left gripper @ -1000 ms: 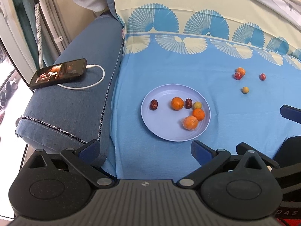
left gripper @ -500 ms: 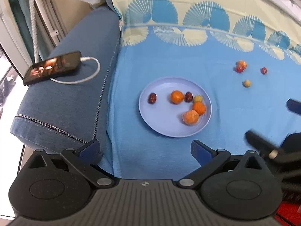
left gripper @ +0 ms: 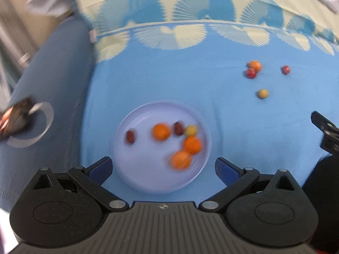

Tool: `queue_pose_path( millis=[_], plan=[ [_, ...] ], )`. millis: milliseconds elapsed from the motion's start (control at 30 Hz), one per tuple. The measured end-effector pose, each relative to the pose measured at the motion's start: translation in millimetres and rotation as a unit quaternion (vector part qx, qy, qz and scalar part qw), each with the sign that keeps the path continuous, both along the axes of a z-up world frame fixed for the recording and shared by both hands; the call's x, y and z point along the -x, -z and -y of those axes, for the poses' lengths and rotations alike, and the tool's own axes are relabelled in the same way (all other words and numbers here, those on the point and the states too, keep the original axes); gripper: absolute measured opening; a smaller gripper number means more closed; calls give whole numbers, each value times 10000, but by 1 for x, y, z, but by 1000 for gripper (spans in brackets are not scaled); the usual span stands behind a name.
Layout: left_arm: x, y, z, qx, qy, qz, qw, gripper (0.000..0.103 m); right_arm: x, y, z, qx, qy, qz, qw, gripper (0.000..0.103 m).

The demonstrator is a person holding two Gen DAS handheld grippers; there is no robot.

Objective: Organize fruits
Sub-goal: 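Move both tools back toward the remaining fruits on the sheet, then grasp a bagged red fruit with the left tool while the right tool grasps another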

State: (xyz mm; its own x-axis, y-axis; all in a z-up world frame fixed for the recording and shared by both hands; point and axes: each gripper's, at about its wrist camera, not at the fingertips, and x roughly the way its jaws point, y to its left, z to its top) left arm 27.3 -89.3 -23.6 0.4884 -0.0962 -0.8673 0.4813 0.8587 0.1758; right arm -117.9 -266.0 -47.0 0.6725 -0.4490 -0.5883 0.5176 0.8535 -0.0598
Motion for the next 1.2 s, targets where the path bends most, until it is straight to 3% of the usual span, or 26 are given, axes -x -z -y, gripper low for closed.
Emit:
queue_pose_path(
  millis=[167, 500, 700, 833, 967, 1000, 1033, 1067, 1100, 1200],
  plan=[
    [-42, 22, 82, 311, 436, -76, 9985, 103, -36, 42, 84, -165, 695, -40, 9974, 102],
    [-118, 98, 223, 4, 1328, 110, 9911, 103, -143, 113, 189, -361, 801, -21, 9961, 102],
    [-157, 134, 268, 43, 1711, -225, 9850, 103, -178, 149, 210, -452, 645, -224, 9966, 102],
    [-164, 156, 285, -104, 1937, -357, 9804, 103, -179, 153, 207, -240, 503, -205, 9982, 102],
    [-171, 168, 288, -104, 1716, -547, 9836, 103, -179, 155, 210, -313, 526, -139, 9980, 102],
    [-171, 167, 284, -11, 1603, -516, 9857, 95, -179, 155, 209, -275, 528, -143, 9981, 102],
    [-168, 164, 280, 92, 1545, -437, 9870, 87, -179, 155, 208, -272, 515, -129, 9982, 99],
    [-166, 162, 278, 188, 1633, -432, 9855, 63, -177, 154, 208, -294, 464, -42, 9985, 75],
    [-162, 158, 278, 256, 1791, -441, 9825, 32, -175, 151, 208, -242, 410, 57, 9988, 30],
    [-148, 148, 278, 230, 2084, -113, 9777, 33, -170, 146, 217, -433, 523, 187, 9975, 32]
  ],
)
